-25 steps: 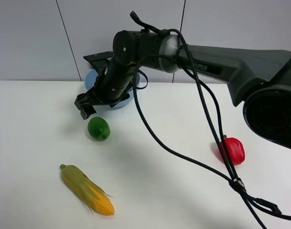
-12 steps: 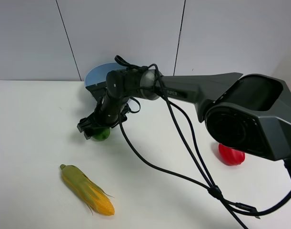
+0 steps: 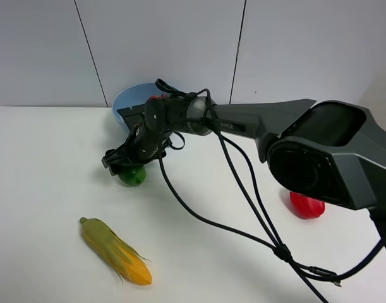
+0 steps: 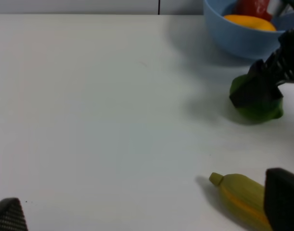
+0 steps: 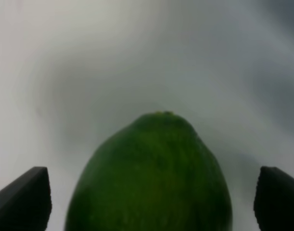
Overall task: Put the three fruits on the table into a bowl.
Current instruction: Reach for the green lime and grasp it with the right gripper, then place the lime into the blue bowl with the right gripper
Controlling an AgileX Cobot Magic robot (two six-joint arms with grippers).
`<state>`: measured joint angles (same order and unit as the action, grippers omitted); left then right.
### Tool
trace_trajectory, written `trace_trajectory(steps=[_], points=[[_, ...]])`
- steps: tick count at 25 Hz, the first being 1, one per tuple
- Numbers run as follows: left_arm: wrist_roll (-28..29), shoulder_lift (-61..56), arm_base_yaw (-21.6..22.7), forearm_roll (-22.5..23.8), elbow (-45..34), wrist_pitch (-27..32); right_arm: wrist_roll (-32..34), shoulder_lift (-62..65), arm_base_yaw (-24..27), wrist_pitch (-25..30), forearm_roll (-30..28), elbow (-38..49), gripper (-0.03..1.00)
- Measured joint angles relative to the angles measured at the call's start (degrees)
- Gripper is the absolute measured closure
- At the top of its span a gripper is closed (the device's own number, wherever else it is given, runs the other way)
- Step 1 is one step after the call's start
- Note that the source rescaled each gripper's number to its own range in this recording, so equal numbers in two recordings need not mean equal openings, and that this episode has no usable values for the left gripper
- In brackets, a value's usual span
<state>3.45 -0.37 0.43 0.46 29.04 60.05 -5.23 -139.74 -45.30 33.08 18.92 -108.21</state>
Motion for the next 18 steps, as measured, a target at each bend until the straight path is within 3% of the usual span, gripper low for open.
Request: trace_trajectory(steps=[2,3,5,6,11,15,18], points=[[0.00,0.00,0.00,0.00,0.00,0.00,0.00,-0.73,0.00,0.00,0.54,0.00,0.45],[0.00,0.00,0.00,0.00,0.00,0.00,0.00,-1.05,0.00,-0.06,0.54,0.00,0.51],[0.00,0.00,0.00,0.00,0.00,0.00,0.00,-1.11,0.00,-0.51,0.79,0.00,0.78],[0.00,0.00,0.00,0.00,0.00,0.00,0.15,-1.11,0.00,-0.60,0.83,0.00,0.97],[0.00,0.00,0.00,0.00,0.00,0.00,1.54,-1.11,0.00,2.11,0.77,-1.37,0.95],[0.00,0.00,0.00,0.00,0.00,0.00,1.91,0.42,-0.94,7.28,0.69,-6.28,0.95],[0.00,0.00,0.00,0.00,0.00,0.00,1.85,3.64,-1.41,7.90,0.69,-11.13,0.95]])
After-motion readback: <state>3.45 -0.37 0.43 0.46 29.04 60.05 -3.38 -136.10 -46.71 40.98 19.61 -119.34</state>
